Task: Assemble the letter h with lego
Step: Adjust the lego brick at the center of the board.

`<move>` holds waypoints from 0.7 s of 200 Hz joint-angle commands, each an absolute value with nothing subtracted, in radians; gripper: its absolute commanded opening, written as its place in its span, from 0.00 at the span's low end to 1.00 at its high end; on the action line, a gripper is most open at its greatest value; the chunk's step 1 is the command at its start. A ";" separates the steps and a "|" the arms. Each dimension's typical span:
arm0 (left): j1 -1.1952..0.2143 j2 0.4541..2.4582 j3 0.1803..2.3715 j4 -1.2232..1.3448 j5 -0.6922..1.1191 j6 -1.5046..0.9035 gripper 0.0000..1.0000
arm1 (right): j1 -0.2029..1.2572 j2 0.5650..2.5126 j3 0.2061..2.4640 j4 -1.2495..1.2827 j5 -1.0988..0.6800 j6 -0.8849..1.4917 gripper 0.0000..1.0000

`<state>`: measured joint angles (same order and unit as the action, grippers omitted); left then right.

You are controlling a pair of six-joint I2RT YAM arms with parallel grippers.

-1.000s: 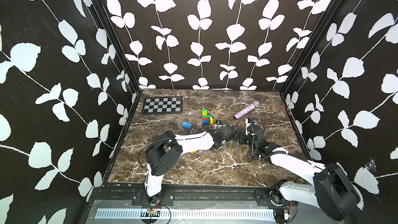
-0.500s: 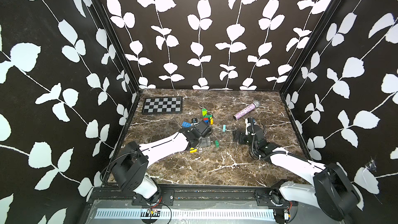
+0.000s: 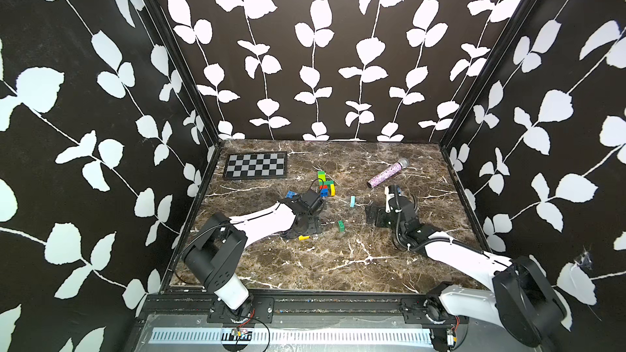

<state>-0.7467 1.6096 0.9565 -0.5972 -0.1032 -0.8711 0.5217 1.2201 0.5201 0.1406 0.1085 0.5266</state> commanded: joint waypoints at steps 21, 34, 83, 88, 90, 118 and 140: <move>-0.739 1.636 0.948 -0.598 -0.055 -0.844 0.93 | 0.515 1.226 0.537 0.159 0.068 0.517 0.99; -0.738 1.653 0.950 -0.598 -0.050 -0.842 0.88 | 0.515 1.230 0.538 0.159 0.062 0.517 0.99; -0.737 1.707 0.966 -0.614 -0.087 -0.849 0.80 | 0.517 1.235 0.540 0.167 0.046 0.513 0.98; -0.737 1.712 0.969 -0.611 -0.089 -0.849 0.79 | 0.516 1.236 0.540 0.169 0.043 0.512 0.98; -0.738 1.714 0.969 -0.610 -0.087 -0.848 0.79 | 0.517 1.236 0.540 0.169 0.042 0.513 0.98; -0.733 1.742 0.984 -0.591 -0.064 -0.841 0.71 | 0.517 1.242 0.540 0.174 0.031 0.509 0.98; -0.727 1.753 0.987 -0.581 -0.049 -0.839 0.62 | 0.517 1.244 0.541 0.178 0.026 0.506 0.97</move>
